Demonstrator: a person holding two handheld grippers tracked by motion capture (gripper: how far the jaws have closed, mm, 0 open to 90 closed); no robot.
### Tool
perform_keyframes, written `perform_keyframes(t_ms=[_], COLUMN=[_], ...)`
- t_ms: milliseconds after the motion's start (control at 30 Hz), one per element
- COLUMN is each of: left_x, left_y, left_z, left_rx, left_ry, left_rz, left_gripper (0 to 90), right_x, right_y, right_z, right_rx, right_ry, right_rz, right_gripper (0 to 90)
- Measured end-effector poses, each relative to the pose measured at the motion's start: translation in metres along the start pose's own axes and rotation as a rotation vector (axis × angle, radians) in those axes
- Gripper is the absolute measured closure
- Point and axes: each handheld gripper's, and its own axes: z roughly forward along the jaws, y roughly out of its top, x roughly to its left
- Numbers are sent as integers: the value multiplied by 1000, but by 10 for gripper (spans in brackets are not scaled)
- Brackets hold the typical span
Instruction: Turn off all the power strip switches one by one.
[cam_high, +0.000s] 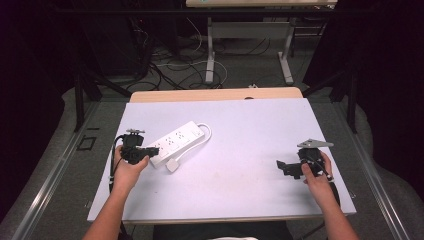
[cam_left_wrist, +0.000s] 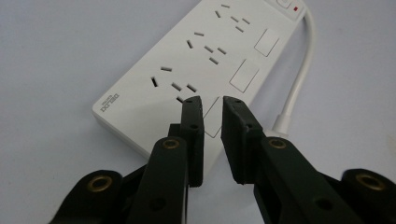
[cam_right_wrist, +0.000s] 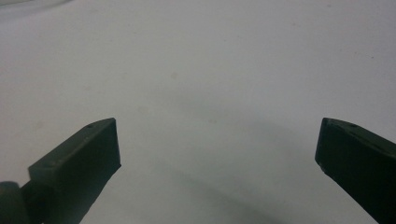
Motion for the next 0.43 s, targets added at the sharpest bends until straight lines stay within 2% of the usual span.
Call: perform_keyframes(t_ms=[133, 267, 333, 433], left_x=[1, 2, 2, 2], left_y=[-5, -11, -15, -20], left_z=[-9, -17, -20, -23], left_rx=[-28, -69, -86, -113], left_ry=[-20, -25, -14, -17], left_rz=[3, 3, 27, 34], left_gripper=[725, 604, 553, 476], right_x=[0, -1, -1, -1], right_y=[0, 0, 0, 0], right_z=[-1, -1, -1, -2], right_rx=[-2, -1, -2, -6], right_ry=[-3, -4, -4, -4], right_rz=[-1, 2, 3, 2], right_gripper=[0, 0, 0, 0])
